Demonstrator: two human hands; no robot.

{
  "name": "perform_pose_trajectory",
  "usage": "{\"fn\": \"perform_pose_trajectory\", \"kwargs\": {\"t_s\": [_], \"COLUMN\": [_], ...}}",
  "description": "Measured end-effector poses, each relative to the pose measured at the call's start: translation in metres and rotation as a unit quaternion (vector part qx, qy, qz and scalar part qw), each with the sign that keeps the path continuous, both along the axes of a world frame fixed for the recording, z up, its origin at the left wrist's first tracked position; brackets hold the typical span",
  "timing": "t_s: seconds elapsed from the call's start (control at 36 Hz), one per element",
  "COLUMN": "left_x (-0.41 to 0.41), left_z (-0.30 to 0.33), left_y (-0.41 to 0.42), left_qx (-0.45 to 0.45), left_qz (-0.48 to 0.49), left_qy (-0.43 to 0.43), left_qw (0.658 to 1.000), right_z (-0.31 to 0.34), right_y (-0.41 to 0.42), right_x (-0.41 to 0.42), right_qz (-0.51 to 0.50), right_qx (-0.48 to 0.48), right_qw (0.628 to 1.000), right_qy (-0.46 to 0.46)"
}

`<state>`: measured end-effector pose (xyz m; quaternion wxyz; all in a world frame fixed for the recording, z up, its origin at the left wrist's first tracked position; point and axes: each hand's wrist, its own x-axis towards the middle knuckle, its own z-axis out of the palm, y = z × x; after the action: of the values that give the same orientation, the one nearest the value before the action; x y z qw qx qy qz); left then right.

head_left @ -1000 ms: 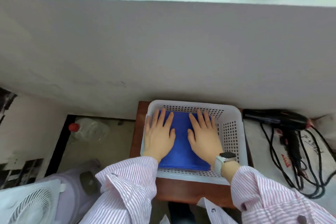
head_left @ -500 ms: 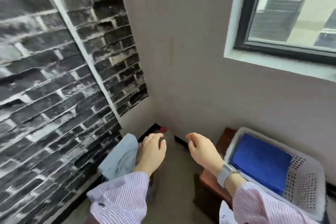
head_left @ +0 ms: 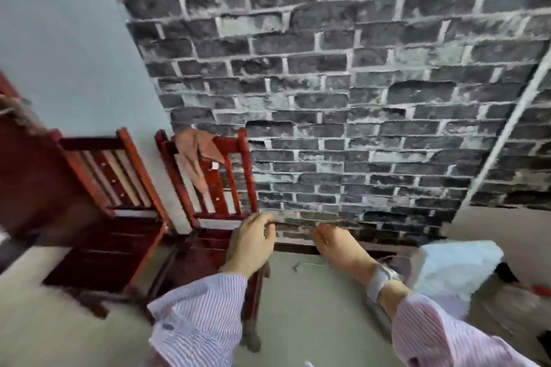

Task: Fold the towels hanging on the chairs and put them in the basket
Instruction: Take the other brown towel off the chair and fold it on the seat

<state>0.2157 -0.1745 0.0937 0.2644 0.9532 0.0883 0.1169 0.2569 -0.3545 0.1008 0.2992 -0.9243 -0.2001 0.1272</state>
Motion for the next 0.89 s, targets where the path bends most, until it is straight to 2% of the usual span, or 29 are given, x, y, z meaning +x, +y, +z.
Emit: {"fn": "perform_pose_trajectory", "kwargs": {"t_s": [0.19,0.33,0.44,0.58,0.75,0.89], "left_x": [-0.036,-0.018,0.021,0.089,0.141,0.168], "left_z": [0.0,0.002,0.004,0.014,0.015,0.004], "left_y": [0.125,0.199,0.252,0.315,0.373,0.415], "left_qx": [0.013,0.005,-0.006,-0.004,-0.042,-0.062], "left_qz": [0.148,0.192,0.196,0.174,0.171,0.149], "left_qy": [-0.001,0.025,0.043,0.033,0.035,0.039], "left_qw": [0.989,0.981,0.98,0.984,0.984,0.986], "right_z": [-0.001,-0.01,-0.016,-0.013,-0.02,-0.021], "right_y": [0.139,0.221,0.277,0.348,0.417,0.458], "right_x": [0.013,0.049,0.091,0.165,0.245,0.286], "right_qz": [0.141,0.162,0.139,0.073,0.018,0.009], "right_qx": [-0.017,0.02,0.051,0.068,-0.007,-0.056], "right_qw": [0.99,0.987,0.989,0.994,0.99,0.985], "right_qy": [0.0,0.003,0.002,-0.044,-0.136,-0.164]}}
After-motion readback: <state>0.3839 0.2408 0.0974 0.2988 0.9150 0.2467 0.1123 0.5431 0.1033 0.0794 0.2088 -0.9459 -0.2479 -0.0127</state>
